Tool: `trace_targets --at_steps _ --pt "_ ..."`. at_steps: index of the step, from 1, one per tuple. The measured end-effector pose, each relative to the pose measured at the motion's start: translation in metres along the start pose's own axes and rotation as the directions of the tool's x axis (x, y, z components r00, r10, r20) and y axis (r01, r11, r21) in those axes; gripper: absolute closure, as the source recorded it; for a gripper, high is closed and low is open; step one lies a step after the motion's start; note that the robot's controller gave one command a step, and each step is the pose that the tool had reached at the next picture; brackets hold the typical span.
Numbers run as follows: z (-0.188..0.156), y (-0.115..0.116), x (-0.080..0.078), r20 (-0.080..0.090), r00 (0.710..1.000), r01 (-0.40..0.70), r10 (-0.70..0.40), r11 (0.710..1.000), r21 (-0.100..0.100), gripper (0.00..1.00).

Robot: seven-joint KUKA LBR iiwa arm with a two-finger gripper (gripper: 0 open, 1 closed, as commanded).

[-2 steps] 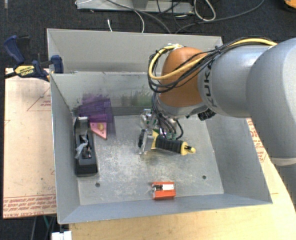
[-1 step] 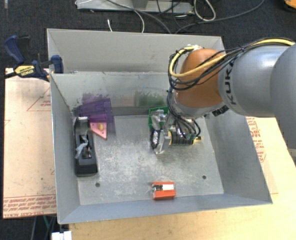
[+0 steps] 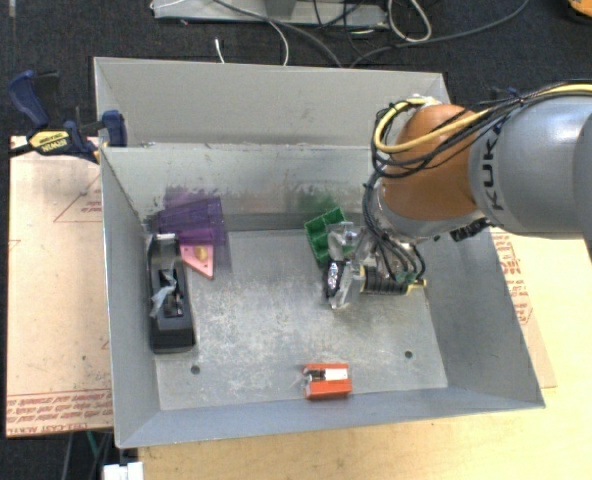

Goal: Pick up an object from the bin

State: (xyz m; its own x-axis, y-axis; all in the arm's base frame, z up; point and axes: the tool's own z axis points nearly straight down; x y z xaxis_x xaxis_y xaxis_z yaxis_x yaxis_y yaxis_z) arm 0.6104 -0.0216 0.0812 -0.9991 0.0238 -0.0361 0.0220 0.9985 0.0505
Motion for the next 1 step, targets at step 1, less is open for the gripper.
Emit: trace_targets --at_steps 1 --pt "-0.0007 -0.0187 0.0052 0.014 1.000 -0.008 0.008 1.000 -0.008 1.00"
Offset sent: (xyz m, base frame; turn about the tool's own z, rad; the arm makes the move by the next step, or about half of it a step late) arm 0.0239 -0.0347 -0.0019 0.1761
